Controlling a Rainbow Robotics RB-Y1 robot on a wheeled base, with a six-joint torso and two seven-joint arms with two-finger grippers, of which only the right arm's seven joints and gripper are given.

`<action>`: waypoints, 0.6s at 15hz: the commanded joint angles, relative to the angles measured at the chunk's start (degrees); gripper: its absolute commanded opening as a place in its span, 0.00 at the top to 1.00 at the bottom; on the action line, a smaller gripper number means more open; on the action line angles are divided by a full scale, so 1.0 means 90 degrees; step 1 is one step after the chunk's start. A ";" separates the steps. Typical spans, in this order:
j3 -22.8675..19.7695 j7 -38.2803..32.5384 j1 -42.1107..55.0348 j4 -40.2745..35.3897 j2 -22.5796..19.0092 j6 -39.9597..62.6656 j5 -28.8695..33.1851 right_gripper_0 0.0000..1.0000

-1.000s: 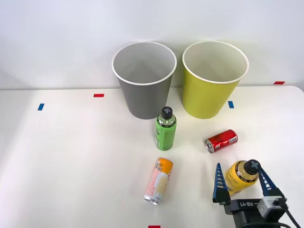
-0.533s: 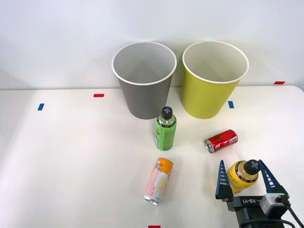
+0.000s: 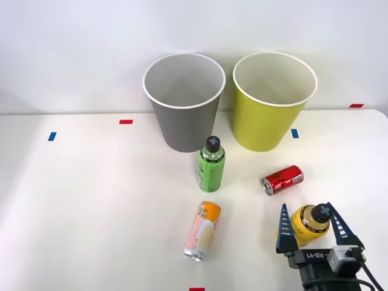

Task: Put cans in the gray bin, plastic bottles in the light green bin

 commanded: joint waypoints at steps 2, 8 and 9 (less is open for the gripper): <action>0.0001 0.0139 -0.0002 -0.0005 0.0009 0.0004 -0.0080 0.97; 0.0089 0.0198 0.0027 -0.0005 0.0067 0.0004 -0.0207 1.00; 0.0089 0.0198 0.0027 0.0005 0.0048 -0.0006 -0.0217 1.00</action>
